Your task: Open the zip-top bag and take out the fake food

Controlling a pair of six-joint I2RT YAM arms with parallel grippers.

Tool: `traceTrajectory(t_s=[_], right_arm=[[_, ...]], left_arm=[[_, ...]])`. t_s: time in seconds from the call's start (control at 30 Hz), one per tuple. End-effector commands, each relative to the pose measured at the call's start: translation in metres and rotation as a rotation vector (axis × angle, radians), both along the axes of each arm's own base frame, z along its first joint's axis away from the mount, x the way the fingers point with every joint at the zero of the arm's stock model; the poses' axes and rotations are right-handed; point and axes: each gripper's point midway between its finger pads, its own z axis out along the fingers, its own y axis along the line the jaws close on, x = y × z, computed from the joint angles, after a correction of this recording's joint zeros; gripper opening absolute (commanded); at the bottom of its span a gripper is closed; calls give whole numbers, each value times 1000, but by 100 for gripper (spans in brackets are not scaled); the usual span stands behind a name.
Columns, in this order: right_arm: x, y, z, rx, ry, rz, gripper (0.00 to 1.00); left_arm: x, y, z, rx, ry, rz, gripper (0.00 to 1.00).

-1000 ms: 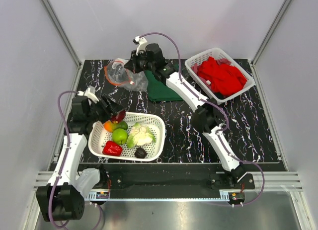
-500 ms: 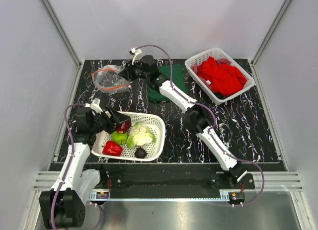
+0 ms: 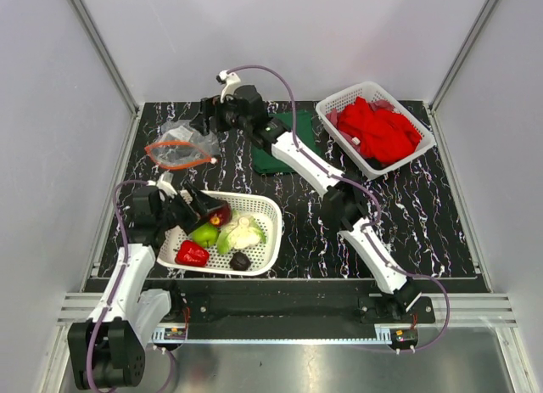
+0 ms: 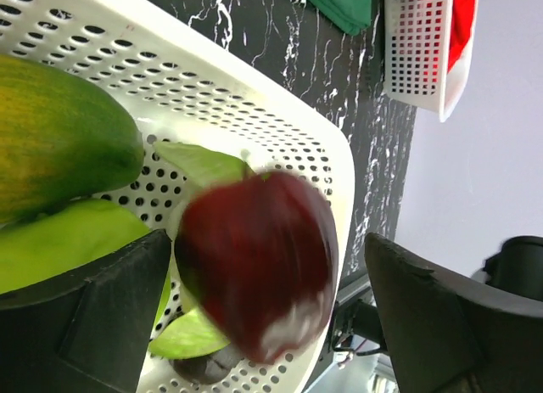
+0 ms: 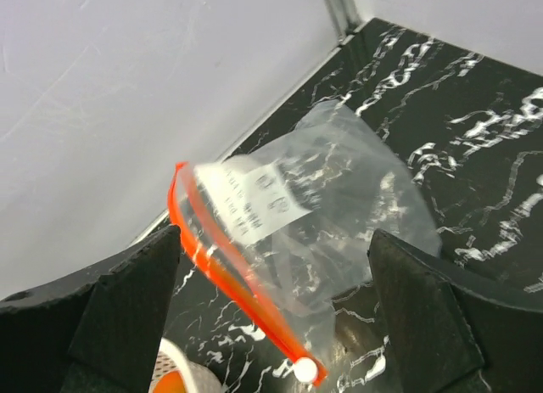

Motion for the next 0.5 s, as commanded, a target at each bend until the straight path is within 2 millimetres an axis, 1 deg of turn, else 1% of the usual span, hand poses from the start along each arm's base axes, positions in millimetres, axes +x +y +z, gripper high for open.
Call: traceTrajectory(t_s=[0.0, 0.03, 0.07, 0.1, 0.13, 0.17, 0.2, 0.23, 0.27, 0.3, 0.33, 0.37, 0.4, 0.43, 0.47], right_arm=[[-16, -39, 96, 30, -23, -113, 100], [-18, -45, 86, -4, 10, -132, 99], [-18, -55, 79, -43, 45, -175, 100], [-28, -66, 99, -37, 40, -184, 100], [-33, -73, 80, -90, 77, -196, 100], [-36, -86, 72, -133, 107, -230, 100], [-48, -100, 93, -125, 97, -246, 100], [-56, -110, 61, -195, 153, -257, 100], [-61, -124, 54, -219, 179, -301, 100], [-73, -142, 75, -195, 174, -329, 100], [-86, -156, 37, -264, 241, -349, 100], [-96, -165, 31, -271, 264, -352, 100], [-113, -179, 52, -236, 252, -352, 100], [-129, -194, 14, -298, 317, -362, 100], [-145, -209, 34, -242, 319, -376, 100]], left_arm=[[10, 13, 24, 97, -72, 37, 99], [5, 17, 19, 117, -33, 56, 99], [5, 21, 22, 139, -34, 80, 99], [9, 30, 29, 180, -47, 117, 99], [5, 32, 30, 195, -30, 127, 99], [4, 35, 38, 210, -61, 138, 99], [5, 36, 48, 220, -97, 138, 99], [5, 36, 56, 221, -127, 142, 99], [3, 36, 65, 220, -161, 145, 99], [3, 32, 75, 214, -197, 132, 99], [4, 30, 82, 214, -225, 129, 99], [4, 28, 88, 206, -241, 126, 99], [1, 18, 93, 196, -259, 93, 99], [2, 11, 100, 184, -286, 72, 99], [-2, -6, 103, 160, -293, 25, 99]])
